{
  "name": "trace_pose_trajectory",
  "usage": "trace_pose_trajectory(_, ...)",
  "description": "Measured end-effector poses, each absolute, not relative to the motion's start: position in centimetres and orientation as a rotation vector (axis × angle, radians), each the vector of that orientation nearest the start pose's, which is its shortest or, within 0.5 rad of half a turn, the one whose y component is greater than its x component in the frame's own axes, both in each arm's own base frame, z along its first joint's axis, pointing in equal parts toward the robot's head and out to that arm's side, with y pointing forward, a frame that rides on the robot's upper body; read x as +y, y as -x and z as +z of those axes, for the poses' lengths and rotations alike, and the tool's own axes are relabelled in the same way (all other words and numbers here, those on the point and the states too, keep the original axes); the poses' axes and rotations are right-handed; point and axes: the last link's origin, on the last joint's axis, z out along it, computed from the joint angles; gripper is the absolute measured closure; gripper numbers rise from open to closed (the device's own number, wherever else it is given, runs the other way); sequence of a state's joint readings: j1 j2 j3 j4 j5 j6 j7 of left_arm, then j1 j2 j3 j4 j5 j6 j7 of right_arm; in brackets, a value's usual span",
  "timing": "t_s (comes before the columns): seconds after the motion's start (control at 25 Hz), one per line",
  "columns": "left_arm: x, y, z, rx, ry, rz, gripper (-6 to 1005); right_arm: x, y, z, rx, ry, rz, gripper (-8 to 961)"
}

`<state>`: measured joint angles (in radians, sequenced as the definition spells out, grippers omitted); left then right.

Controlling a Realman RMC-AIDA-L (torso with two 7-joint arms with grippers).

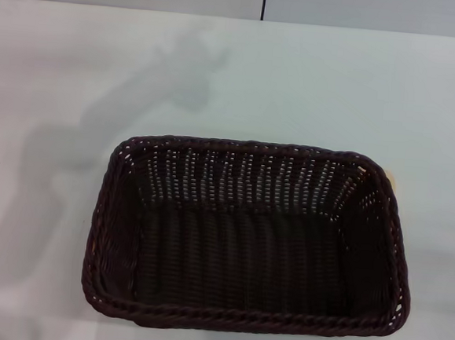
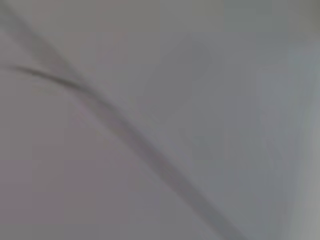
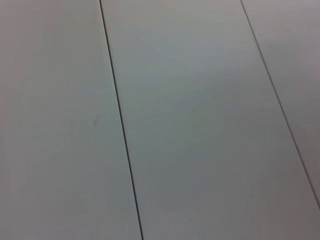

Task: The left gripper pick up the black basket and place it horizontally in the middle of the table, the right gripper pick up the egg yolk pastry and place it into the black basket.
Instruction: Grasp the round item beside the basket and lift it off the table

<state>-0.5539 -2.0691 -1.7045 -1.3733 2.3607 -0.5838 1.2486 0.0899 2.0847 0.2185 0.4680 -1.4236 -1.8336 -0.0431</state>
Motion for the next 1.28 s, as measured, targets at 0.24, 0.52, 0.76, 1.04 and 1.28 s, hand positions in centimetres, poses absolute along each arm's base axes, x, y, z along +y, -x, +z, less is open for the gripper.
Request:
trace_pose_trajectory(0.24, 41.1, 13.4, 4.8, 0.228, 1.633, -0.212, 179, 18.1, -33.6, 0.4, 0.504, 1.047, 0.826, 186)
trace_pose_trajectory(0.52, 36.9, 17.2, 4.9, 0.205, 1.283, -0.461, 182, 20.4, -33.7, -1.5, 0.584, 1.188, 0.796, 188)
trace_pose_trajectory(0.76, 35.1, 26.5, 8.4, -0.144, 1.129, -0.846, 183, 22.6, -32.7, -3.6, 0.627, 1.339, 0.796, 190)
trace_pose_trajectory(1.04, 35.3, 30.4, 7.4, -0.298, 1.174, -0.782, 183, 24.2, -31.3, -5.9, 0.654, 1.498, 0.798, 192)
trace_pose_trajectory(1.28, 35.6, 30.3, 6.9, -0.311, 1.207, -0.778, 183, 25.3, -30.9, -7.8, 0.705, 1.614, 0.749, 194)
